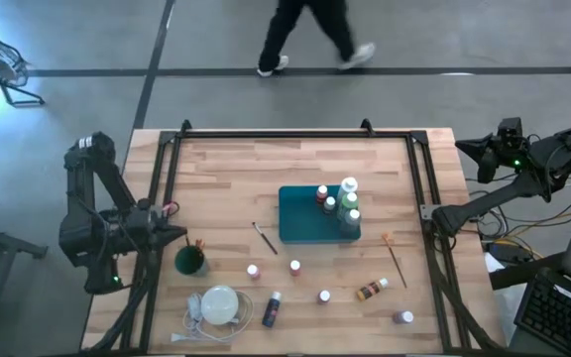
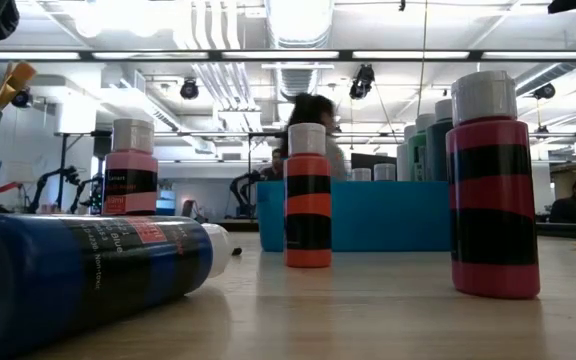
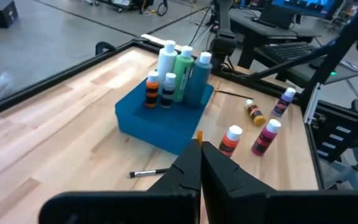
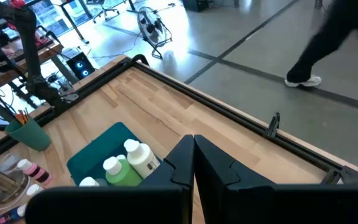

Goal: Pick & Place Paint Supplies
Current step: Put the gold paintbrush into the green cup

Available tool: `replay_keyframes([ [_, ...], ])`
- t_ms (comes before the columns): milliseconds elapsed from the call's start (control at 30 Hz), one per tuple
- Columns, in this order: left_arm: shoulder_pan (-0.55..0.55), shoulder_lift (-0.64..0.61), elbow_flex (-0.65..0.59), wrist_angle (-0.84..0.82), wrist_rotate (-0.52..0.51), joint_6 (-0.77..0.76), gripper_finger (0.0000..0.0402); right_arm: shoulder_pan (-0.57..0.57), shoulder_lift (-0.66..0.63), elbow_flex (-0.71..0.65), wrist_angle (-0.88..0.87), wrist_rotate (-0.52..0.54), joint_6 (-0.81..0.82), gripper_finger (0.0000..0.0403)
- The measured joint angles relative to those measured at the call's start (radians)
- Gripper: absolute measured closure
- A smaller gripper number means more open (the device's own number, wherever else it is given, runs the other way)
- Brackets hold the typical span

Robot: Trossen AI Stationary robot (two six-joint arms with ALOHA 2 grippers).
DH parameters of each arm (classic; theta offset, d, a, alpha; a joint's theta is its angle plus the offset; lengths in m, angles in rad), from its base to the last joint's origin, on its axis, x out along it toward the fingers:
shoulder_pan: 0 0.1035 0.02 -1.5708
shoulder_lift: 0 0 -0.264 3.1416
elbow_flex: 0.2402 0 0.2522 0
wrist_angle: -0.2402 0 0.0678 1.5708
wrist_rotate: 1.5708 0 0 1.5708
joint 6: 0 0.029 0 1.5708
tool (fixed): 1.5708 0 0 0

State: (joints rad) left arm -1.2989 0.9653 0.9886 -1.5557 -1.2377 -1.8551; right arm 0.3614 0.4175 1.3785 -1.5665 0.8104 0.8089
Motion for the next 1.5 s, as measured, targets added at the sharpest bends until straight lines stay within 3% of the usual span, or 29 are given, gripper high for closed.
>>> replay_keyframes([
  [400,-0.021,0.003,-0.150,0.039,0.047,-0.166,0.0401,0.000,0.000,0.000,0.000,0.000,0.000,0.0394],
  [1033,-0.039,0.005,-0.379,0.290,0.070,-0.196,0.0401,0.000,0.000,0.000,0.000,0.000,0.000,0.0394],
  [1333,-0.039,0.005,-0.391,0.316,0.061,-0.196,0.0399,0.000,0.000,0.000,0.000,0.000,0.000,0.0394],
  [1500,-0.039,0.005,-0.393,0.317,0.061,-0.192,0.0364,0.000,0.000,0.000,0.000,0.000,0.000,0.0394],
])
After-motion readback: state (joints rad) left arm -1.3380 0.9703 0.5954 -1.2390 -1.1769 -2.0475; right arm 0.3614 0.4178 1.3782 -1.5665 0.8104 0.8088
